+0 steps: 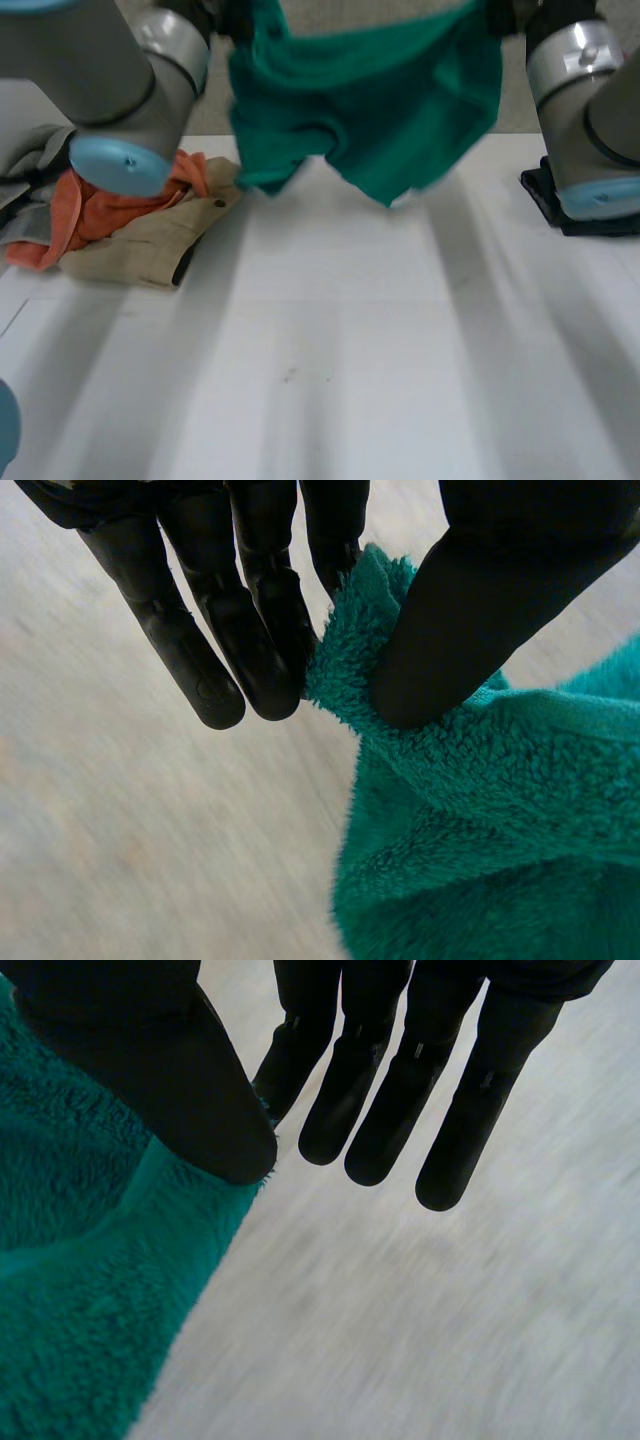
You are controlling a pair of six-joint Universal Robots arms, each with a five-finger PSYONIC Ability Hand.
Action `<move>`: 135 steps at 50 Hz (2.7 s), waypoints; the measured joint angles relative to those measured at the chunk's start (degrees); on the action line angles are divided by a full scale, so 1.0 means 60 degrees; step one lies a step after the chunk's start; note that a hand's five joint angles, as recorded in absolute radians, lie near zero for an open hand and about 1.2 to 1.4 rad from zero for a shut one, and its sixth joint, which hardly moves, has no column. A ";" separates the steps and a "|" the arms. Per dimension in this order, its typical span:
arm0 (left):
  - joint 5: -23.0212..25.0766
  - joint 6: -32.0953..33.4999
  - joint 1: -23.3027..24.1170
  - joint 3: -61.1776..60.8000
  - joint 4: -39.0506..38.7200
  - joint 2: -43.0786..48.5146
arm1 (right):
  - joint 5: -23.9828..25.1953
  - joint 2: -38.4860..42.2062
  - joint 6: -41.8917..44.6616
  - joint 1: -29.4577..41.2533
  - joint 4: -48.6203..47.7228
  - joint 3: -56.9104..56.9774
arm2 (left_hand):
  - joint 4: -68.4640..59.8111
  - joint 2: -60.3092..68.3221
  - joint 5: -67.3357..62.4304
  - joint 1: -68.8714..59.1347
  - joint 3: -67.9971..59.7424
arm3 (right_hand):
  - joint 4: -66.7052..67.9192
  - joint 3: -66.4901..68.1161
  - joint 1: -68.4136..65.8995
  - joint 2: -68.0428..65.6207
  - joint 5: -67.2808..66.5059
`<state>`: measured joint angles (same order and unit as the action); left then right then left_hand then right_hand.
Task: Fold the laundry.
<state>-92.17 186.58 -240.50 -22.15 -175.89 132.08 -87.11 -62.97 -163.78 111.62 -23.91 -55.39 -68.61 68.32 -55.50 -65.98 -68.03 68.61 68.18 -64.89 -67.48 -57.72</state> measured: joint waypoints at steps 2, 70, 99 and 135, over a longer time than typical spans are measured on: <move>-0.0273 -0.0166 0.0001 0.0199 -0.0231 -0.0129 | -0.0164 0.0062 -0.0097 0.0084 -0.0808 0.0062 | -0.0001 0.0000 0.0000 0.0000 0.0000 | 0.0000 0.0000 0.0000 0.0000 -0.0007; 0.3659 0.7890 -0.0066 -0.2327 0.4448 0.2647 | 0.1731 -0.0071 0.3133 -0.0908 0.2680 -0.5450 | 0.7077 -0.6907 0.6588 0.6492 0.6860 | 0.0002 0.0000 0.0000 0.0000 -0.0075; 0.2446 0.7720 0.0015 -0.2159 0.4053 0.2593 | 0.1908 -0.0042 0.3180 -0.1142 0.2634 -0.5448 | 0.0037 -0.0002 -0.0060 0.0056 0.0005 | 0.0002 0.0000 0.0000 0.0000 -0.0075; 0.0769 0.5738 -0.0916 -1.0530 0.3328 -0.4230 | 0.3052 -0.2283 0.9485 -0.3280 0.9771 -0.5587 | -0.0002 0.0018 -0.0060 0.0056 -0.0031 | 0.0003 0.0000 0.0000 0.0000 -0.0116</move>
<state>-87.55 221.01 -245.99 -85.33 -155.91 106.70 -68.80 -76.66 -106.87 91.95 34.71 -88.92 -68.62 68.42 -55.85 -65.64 -68.22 68.63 68.18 -64.89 -67.48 -58.41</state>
